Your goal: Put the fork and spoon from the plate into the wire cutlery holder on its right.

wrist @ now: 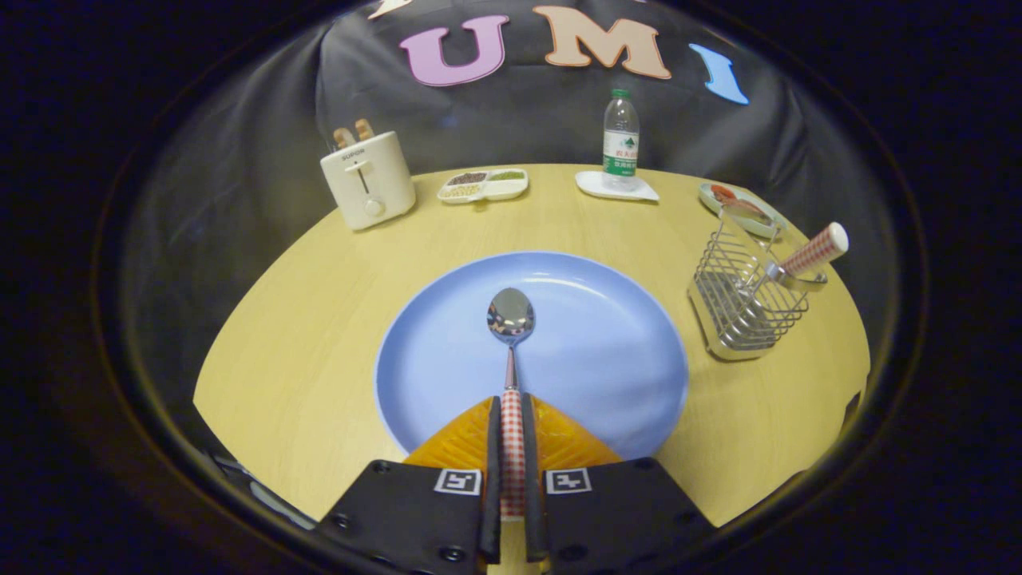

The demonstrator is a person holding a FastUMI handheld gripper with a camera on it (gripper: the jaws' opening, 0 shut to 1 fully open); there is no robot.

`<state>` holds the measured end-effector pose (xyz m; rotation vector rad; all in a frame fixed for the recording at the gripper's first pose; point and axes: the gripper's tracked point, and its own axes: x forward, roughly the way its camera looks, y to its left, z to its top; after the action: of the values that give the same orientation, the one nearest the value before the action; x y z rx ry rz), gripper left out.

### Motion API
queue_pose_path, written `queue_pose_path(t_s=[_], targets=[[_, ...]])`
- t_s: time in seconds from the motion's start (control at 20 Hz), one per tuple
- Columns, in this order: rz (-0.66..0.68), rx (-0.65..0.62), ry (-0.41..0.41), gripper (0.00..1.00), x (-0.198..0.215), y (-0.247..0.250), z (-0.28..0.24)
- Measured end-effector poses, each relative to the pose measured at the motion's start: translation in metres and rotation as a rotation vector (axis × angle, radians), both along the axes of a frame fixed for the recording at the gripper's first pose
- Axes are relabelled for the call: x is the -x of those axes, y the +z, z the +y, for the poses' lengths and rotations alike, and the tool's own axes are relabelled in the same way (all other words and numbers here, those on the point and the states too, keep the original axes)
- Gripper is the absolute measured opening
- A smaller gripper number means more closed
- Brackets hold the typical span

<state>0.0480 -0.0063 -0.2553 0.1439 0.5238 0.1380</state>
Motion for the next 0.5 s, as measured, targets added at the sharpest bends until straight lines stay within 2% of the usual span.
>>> queue_pose_path(t_s=[0.3,0.5], targets=[[0.017,0.071,-0.002,0.11,0.007,0.008,0.0],[0.035,0.082,-0.051,0.1,0.011,0.034,0.0]])
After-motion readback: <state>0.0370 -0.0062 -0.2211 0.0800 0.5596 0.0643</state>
